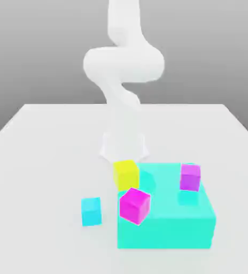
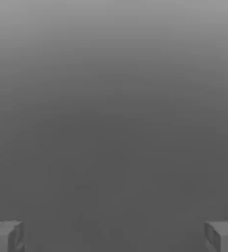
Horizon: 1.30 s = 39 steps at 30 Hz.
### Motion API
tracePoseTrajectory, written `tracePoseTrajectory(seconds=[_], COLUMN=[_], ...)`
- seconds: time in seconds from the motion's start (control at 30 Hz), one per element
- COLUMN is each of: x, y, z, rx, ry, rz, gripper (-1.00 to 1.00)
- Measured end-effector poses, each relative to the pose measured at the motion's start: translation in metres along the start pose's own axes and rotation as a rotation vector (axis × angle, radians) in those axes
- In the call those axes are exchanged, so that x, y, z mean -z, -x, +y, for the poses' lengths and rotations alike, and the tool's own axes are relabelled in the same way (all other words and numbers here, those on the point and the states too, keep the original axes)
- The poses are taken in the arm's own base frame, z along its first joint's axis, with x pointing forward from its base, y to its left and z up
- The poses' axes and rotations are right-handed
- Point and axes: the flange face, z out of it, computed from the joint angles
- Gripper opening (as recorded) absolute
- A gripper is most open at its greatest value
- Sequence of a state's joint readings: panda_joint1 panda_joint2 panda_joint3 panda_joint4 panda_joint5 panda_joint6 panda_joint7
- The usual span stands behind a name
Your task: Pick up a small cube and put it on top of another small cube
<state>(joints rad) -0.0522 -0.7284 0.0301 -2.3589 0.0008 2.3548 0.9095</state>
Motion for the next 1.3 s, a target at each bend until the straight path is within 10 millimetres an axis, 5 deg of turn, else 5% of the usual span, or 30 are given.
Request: tracePoseTrajectory(seconds=[0.27,0.53,0.77,1.03,1.07,1.3], x=[-0.170,-0.278,-0.320,-0.364,-0.367,-0.367], y=[0.025,0.078,0.147,0.177,0.180,0.180], z=[0.082,0.207,0.312,0.346,0.350,0.350], rx=[-0.420,-0.847,-1.203,-1.230,-1.229,-1.229], ry=[0.271,0.535,0.755,0.772,0.773,0.771], rz=[-0.051,-0.060,-0.037,-0.036,-0.036,-0.035], gripper=[0.00,0.00,0.00,0.00,-1.00,-1.00])
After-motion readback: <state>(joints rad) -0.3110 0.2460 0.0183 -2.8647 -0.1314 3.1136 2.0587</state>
